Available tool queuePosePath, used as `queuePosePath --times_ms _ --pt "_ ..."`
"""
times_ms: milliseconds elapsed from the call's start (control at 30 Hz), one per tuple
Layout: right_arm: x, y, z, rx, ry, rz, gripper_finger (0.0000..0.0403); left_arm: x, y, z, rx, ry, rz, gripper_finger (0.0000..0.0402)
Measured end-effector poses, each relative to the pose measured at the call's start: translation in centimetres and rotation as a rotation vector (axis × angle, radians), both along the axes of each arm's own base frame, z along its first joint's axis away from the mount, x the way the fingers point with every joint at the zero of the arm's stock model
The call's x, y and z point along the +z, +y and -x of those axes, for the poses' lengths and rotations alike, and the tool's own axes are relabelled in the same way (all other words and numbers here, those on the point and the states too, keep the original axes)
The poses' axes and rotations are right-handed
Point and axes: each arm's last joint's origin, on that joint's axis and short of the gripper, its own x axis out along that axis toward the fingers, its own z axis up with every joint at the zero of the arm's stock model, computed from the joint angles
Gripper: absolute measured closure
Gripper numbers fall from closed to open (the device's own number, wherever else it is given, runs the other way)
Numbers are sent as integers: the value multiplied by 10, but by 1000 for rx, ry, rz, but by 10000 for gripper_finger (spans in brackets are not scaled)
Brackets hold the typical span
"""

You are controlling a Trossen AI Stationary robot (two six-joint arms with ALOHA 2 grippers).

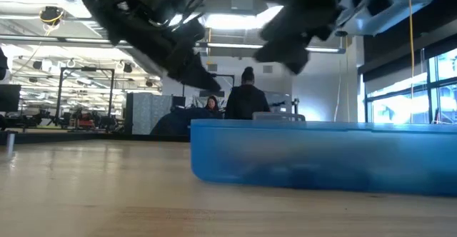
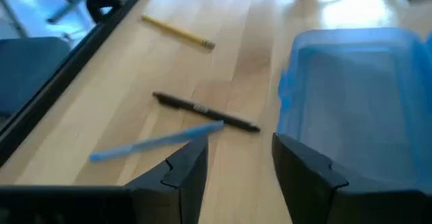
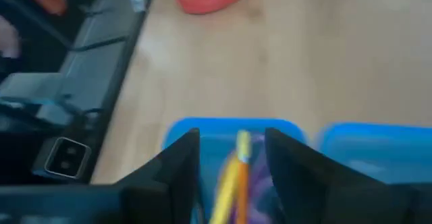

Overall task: Pick & place school supplies into a supply box
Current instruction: Put the top blue pen into the blue supply box

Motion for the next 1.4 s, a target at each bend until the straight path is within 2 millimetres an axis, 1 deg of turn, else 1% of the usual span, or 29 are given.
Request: queuePosePath --times_ms 133,200,267,367,500,667,800,933,1067,1133,1267,1400 --pt "13 -3 31 -95 -11 120 232 25 13 -14 -46 30 -34 257" --pt "17 -6 45 -141 -18 154 232 32 21 -20 -51 70 -52 264" --pt "16 -10 58 -174 -19 176 232 34 33 -26 -40 105 -65 270" --pt "11 -15 72 -217 -20 186 231 30 52 -37 -78 152 -36 279" --pt "2 -20 84 -262 -12 206 231 18 75 -54 -153 203 -15 292" --pt "-7 -27 87 -340 1 295 231 -1 94 -72 -231 275 -79 309" --pt "-10 -37 88 -422 21 350 231 -13 97 -79 -293 315 -67 320" --pt "-11 -40 87 -407 25 372 231 -24 91 -78 -321 368 -35 331" --pt "-10 -41 87 -400 19 387 231 -26 84 -78 -326 390 -22 336" --pt "-11 -41 87 -399 21 388 231 -26 82 -79 -295 389 -8 334" --pt "-11 -41 87 -400 21 386 231 -26 80 -80 -290 391 -10 324" --pt "-11 -41 87 -408 25 369 231 -26 79 -80 -277 388 7 307"
